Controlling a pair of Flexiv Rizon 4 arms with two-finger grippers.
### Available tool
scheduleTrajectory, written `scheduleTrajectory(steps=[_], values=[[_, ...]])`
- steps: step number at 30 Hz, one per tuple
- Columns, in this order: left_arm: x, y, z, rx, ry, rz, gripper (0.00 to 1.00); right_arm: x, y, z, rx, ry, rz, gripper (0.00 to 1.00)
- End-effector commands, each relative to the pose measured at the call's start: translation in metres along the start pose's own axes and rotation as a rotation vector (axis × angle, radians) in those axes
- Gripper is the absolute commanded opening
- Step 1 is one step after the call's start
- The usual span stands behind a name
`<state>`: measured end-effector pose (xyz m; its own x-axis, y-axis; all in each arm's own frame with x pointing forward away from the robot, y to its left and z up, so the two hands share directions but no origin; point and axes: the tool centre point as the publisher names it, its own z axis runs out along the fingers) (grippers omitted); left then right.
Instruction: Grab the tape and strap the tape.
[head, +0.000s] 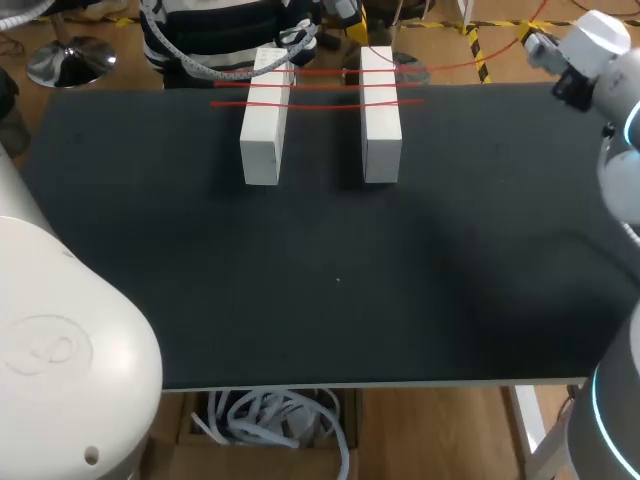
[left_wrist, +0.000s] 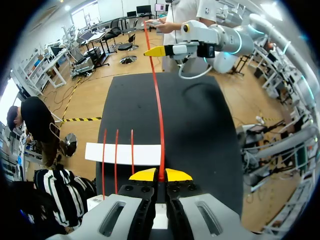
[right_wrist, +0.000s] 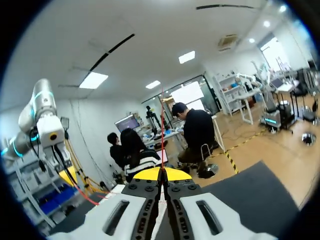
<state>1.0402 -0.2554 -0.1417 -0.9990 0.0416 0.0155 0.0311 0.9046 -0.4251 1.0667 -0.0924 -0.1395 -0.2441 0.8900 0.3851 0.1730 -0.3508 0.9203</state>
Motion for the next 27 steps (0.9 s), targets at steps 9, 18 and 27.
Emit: scheduleTrajectory(steps=[9, 18, 27], values=[[0.0, -0.001, -0.001, -0.005, 0.001, -0.001, 0.0, 0.004, 0.008, 0.004, 0.533, -0.017, -0.657, 0.0], [0.0, -0.001, -0.001, -0.005, 0.001, -0.001, 0.0, 0.013, 0.005, 0.004, 0.638, -0.006, -0.899, 0.0], [0.0, -0.001, -0.001, -0.005, 0.001, -0.001, 0.0, 0.018, 0.001, 0.006, 0.752, 0.016, -1.184, 0.0]])
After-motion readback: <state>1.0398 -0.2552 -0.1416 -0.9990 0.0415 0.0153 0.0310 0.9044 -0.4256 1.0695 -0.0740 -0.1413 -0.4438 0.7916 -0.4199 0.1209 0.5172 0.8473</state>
